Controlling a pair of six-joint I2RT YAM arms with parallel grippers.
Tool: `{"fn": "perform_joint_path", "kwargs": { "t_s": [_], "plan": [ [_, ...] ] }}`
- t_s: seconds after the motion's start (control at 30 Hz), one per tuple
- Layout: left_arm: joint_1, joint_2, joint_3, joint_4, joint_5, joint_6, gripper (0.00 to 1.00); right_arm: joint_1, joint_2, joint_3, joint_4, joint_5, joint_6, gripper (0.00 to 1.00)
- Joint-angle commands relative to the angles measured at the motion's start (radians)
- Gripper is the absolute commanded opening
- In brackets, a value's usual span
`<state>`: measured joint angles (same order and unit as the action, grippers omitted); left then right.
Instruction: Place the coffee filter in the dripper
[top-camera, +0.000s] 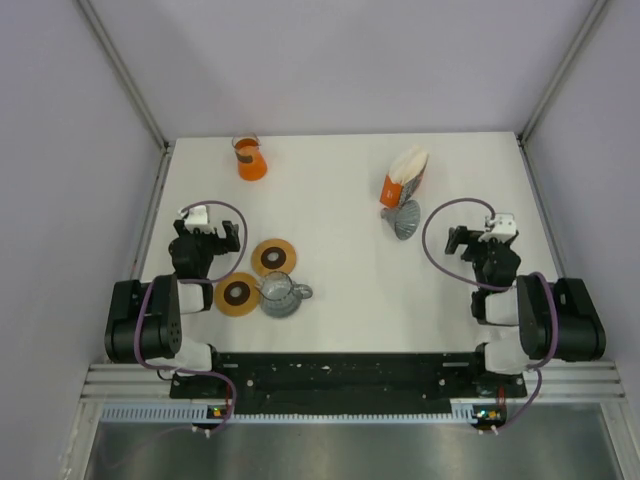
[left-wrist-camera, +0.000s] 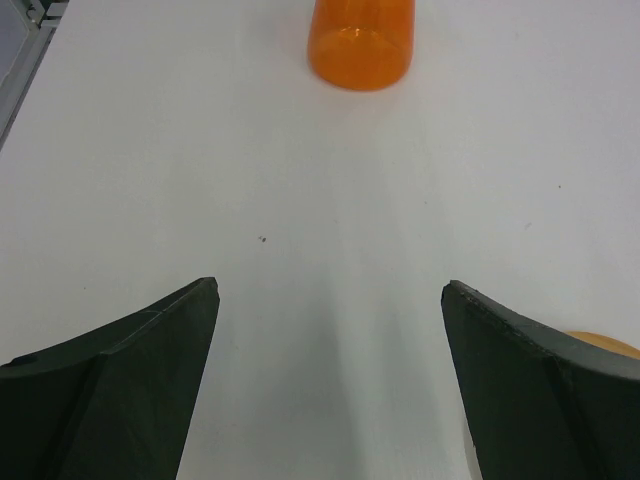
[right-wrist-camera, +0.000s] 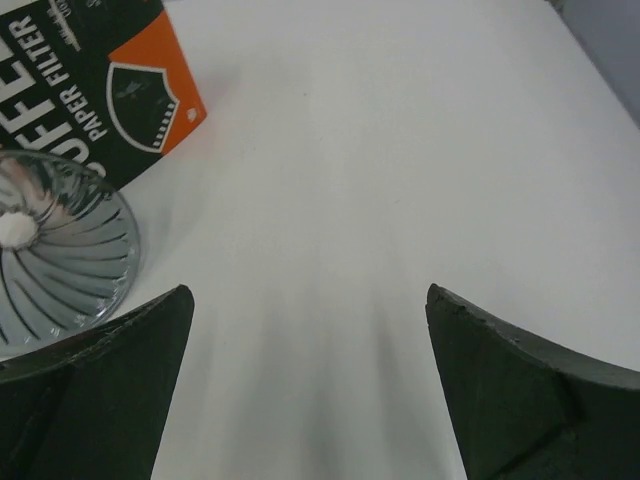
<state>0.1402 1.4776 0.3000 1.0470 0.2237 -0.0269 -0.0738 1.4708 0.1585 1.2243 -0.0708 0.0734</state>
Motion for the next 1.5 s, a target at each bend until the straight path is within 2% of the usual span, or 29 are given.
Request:
{"fn": "perform_joint_path", "kwargs": {
  "t_s": [0.0,0.07,0.1,0.17,0.33,0.43,0.6,0.63,0.67,0.73,0.8,0.93,1.07,1.13,1.23,1.47],
  "plan": [
    [-0.002,0.001,-0.013,0.064,0.009,0.004,0.99,0.008,-0.143,0.012,-0.081,0.191,0.052,0.99],
    [-0.002,0.001,-0.013,0.064,0.009,0.004,0.99,0.008,-0.261,0.090,-0.324,0.373,0.150,0.99],
    [-0.002,0.001,-0.013,0.064,0.011,0.004,0.99,0.003,-0.312,0.157,-0.505,0.481,0.236,0.99],
    [-0.002,0.000,-0.013,0.064,0.009,0.004,0.99,-0.018,-0.383,0.280,-0.804,0.523,0.374,0.99],
    [-0.002,-0.002,-0.015,0.065,0.006,0.002,0.99,0.002,-0.400,0.533,-0.963,0.225,0.442,0.98],
    [-0.002,-0.025,0.013,-0.014,-0.089,-0.037,0.99,0.067,-0.353,0.712,-1.087,0.094,0.430,0.94],
    [-0.005,-0.025,0.014,-0.001,-0.090,-0.030,0.99,0.366,-0.233,0.950,-1.304,0.077,0.234,0.93],
    [0.001,-0.048,0.045,-0.103,-0.071,-0.036,0.99,0.449,-0.207,0.998,-1.348,0.043,0.165,0.93],
    [0.002,-0.087,0.124,-0.290,-0.086,-0.042,0.99,0.504,-0.175,1.035,-1.390,0.019,0.123,0.93],
    [0.004,-0.129,0.351,-0.613,-0.159,-0.080,0.99,0.618,-0.100,1.096,-1.485,-0.029,0.002,0.93],
    [0.012,-0.122,0.541,-0.848,-0.141,-0.042,0.99,0.719,-0.037,1.151,-1.542,-0.076,-0.067,0.93],
    [0.022,-0.111,0.775,-1.212,-0.106,0.065,0.99,0.857,0.098,1.254,-1.623,-0.136,-0.159,0.92],
    [0.030,-0.105,0.930,-1.539,-0.072,0.148,0.99,0.959,0.256,1.398,-1.742,-0.147,-0.214,0.85],
    [0.038,-0.108,0.971,-1.668,-0.050,0.177,0.99,0.992,0.334,1.475,-1.802,-0.164,-0.234,0.81],
    [0.064,-0.125,0.989,-1.774,-0.009,0.199,0.99,1.029,0.420,1.541,-1.843,-0.199,-0.259,0.81],
    [0.137,-0.194,0.921,-1.809,0.013,0.214,0.98,1.094,0.549,1.599,-1.866,-0.221,-0.281,0.77]
  ]
}}
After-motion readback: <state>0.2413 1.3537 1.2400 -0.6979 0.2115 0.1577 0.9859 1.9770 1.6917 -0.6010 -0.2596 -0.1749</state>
